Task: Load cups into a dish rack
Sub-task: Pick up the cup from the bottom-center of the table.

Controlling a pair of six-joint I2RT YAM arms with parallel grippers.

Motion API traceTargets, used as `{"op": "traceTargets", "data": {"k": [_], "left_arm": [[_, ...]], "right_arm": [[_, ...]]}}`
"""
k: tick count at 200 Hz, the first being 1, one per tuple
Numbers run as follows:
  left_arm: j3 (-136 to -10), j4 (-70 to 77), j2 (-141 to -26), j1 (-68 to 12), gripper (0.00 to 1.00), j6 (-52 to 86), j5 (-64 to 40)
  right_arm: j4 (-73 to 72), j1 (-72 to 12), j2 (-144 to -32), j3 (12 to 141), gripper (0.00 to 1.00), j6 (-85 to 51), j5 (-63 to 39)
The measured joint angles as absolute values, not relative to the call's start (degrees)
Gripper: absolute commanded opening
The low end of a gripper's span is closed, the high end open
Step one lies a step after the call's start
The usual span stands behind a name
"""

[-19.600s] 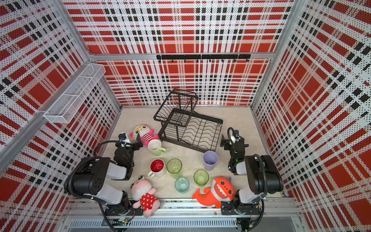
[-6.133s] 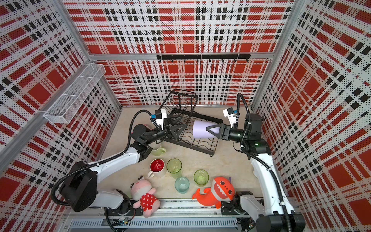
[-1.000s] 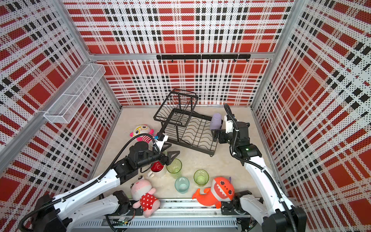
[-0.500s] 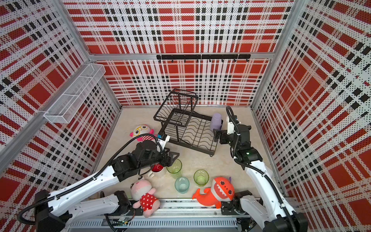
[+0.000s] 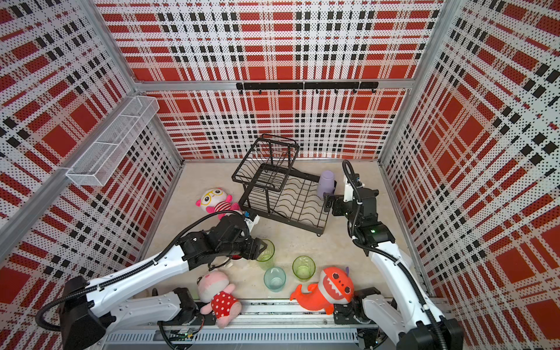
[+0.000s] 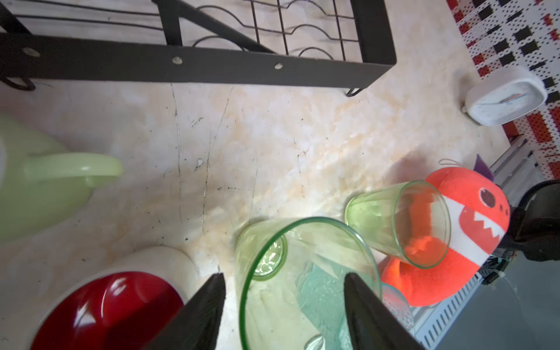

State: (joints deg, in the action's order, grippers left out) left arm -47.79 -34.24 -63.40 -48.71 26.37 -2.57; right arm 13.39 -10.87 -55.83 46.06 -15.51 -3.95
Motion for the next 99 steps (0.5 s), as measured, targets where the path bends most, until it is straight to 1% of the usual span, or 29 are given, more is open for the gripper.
{"op": "traceTargets", "data": {"k": [30,54,99], "left_arm": [[-48.3,-36.2,-63.6,-46.0,0.59,25.0,-2.8],[-48.6,-37.0,-64.5,-45.9,0.53,23.5,-4.4],[-49.3,-37.5,-66.2,-46.3,0.50,21.3,-6.3]], "right_arm": [[13.4,-10.9,-55.8,46.1,1.00,-15.5,-3.5],[13.4,-10.9,-55.7,46.1,1.00,-15.5,-3.2],[14.0,-10.9,-55.7,46.4,1.00,-15.7,-3.2]]}}
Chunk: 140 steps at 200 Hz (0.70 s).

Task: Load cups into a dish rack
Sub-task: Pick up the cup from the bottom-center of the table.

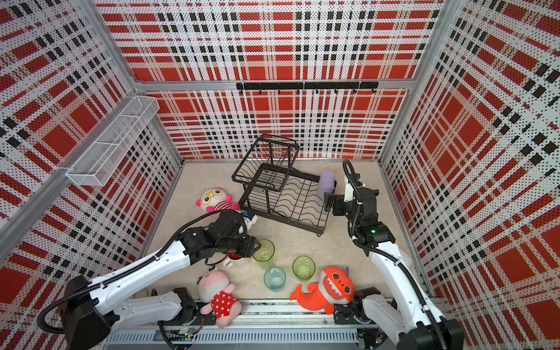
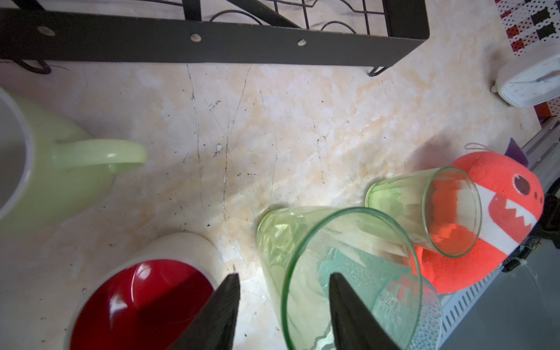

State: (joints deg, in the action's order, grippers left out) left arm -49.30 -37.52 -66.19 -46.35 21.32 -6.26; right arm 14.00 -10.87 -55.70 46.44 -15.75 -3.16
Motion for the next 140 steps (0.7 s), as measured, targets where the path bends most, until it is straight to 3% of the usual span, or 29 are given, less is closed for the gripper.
{"op": "traceTargets", "data": {"k": [42,65,105,140], "left_arm": [[-50.0,-39.1,-70.5,-48.1,0.42,20.3,-5.7],[-51.1,-39.7,-71.3,-48.2,0.25,20.3,-4.9],[-52.9,-40.8,-71.9,-48.2,0.06,20.1,-3.2],[-53.8,-41.8,-71.9,-48.0,0.00,20.5,-2.9]], "right_arm": [[15.3,-10.9,-55.6,47.9,1.00,-15.7,-3.2],[16.0,-10.9,-55.6,48.6,1.00,-15.8,-3.2],[16.9,-10.9,-55.6,48.6,1.00,-16.1,-3.2],[17.0,-10.9,-55.6,48.6,1.00,-16.7,-3.3]]}}
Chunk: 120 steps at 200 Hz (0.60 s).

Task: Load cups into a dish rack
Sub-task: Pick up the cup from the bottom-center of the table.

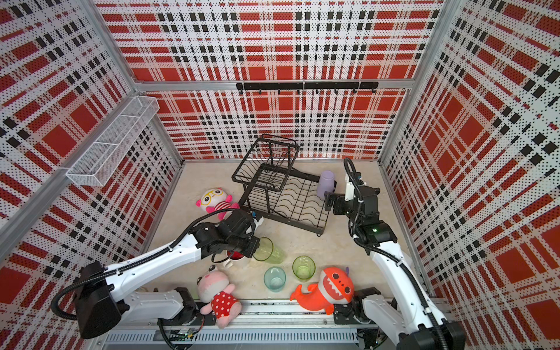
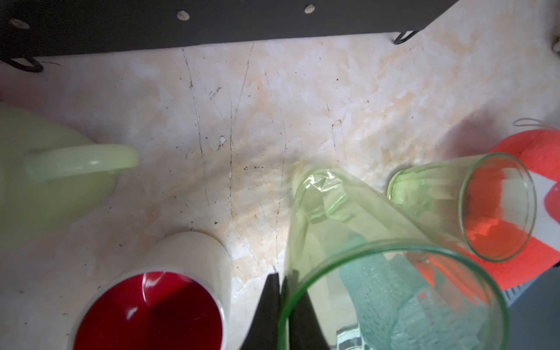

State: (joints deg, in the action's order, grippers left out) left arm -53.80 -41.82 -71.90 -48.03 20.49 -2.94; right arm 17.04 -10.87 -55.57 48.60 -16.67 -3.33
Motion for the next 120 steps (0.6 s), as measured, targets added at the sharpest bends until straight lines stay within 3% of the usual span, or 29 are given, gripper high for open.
{"op": "traceTargets", "data": {"k": [65,120], "left_arm": [[-58.8,-40.7,-68.6,-45.1,0.00,20.6,-4.0],[-57.7,-18.7,-62.5,-42.2,0.00,25.6,-10.0]], "right_arm": [[17.8,-10.9,-55.4,48.6,1.00,-17.9,-4.4],[19.4,-10.9,-54.3,50.2,1.00,-19.4,-7.9]]}}
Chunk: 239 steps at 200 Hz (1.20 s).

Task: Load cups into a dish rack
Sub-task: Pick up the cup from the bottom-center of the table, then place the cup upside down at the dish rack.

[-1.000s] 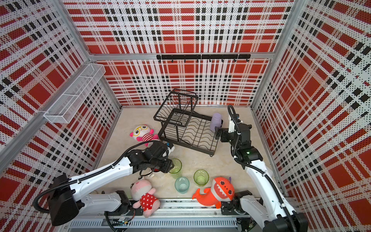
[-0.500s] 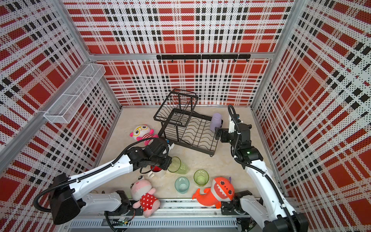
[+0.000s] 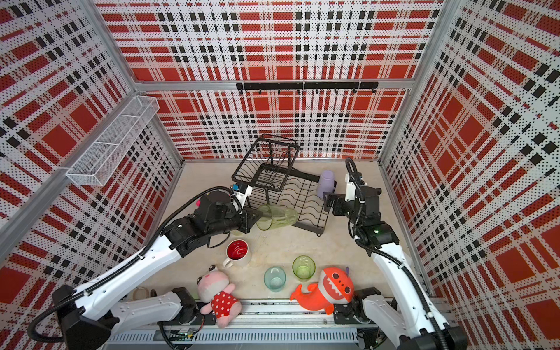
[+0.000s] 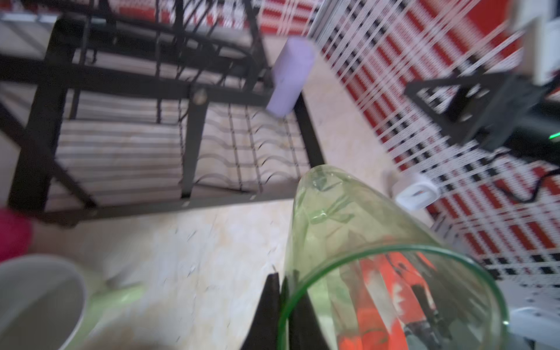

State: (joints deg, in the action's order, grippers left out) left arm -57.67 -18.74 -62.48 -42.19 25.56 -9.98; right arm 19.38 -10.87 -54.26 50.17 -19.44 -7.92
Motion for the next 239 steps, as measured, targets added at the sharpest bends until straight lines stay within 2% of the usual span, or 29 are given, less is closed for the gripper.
{"op": "traceTargets", "data": {"k": [62,94,137,239], "left_arm": [[-52.5,3.1,-61.3,-42.1,0.00,27.6,-13.8],[-47.9,12.8,-60.5,-40.8,0.00,27.1,-14.3],[-46.1,20.5,-60.5,-40.2,0.00,21.4,-17.8],[-41.5,33.6,-62.9,-39.7,0.00,11.7,-22.8]], "right_arm": [[24.4,-10.5,-56.9,62.8,1.00,-22.3,-21.6],[23.9,-8.5,-58.3,66.5,1.00,-27.1,-32.6],[20.2,-8.1,-61.1,66.0,1.00,-34.2,-47.6],[10.0,-10.1,-61.0,59.2,1.00,-42.6,-62.3]]}}
